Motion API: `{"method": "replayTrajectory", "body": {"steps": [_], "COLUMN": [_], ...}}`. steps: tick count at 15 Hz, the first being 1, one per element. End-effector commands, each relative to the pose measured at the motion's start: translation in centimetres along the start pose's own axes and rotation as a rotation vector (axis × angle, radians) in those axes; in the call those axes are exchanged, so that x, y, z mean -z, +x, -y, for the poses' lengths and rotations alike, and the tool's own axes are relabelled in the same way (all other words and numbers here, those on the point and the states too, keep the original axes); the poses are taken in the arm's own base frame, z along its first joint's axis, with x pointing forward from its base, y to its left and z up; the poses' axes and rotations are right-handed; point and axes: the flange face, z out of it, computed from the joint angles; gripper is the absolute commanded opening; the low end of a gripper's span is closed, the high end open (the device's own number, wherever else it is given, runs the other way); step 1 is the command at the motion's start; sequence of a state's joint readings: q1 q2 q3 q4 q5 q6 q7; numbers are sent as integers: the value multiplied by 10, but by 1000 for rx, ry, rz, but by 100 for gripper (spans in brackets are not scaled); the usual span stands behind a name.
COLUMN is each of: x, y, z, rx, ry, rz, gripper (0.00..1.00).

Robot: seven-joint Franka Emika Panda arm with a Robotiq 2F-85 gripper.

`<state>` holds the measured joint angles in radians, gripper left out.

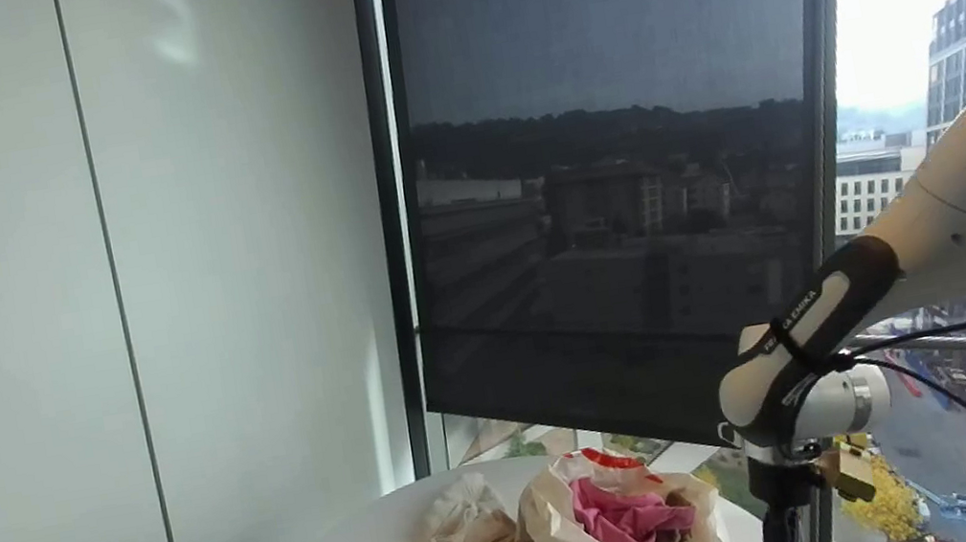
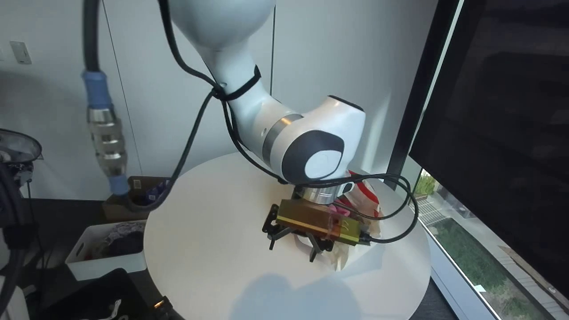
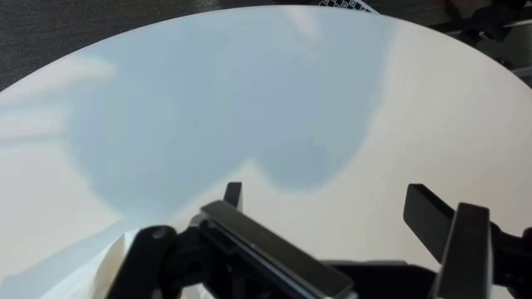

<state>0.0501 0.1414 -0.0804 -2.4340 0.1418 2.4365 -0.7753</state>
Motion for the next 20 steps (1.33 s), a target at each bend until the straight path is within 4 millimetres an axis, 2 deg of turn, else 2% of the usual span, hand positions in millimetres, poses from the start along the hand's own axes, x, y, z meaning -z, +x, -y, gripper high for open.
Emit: {"method": "replayTrajectory", "body": {"steps": [1, 3, 5, 10, 12, 15, 20], "x": [-43, -46, -43, -12, -6, -17, -67], "y": [78, 114, 140, 180, 187, 188, 177], "z": [-4, -1, -5, -15, -21, -33, -52], "rx": [117, 189, 250, 346, 357, 384, 387], "ry": [-63, -138, -225, -405, -439, -493, -504], "rz": [-46, -75, -100, -187, -210, -227, -203], "gripper": [100, 100, 100, 100, 100, 100, 100]}}
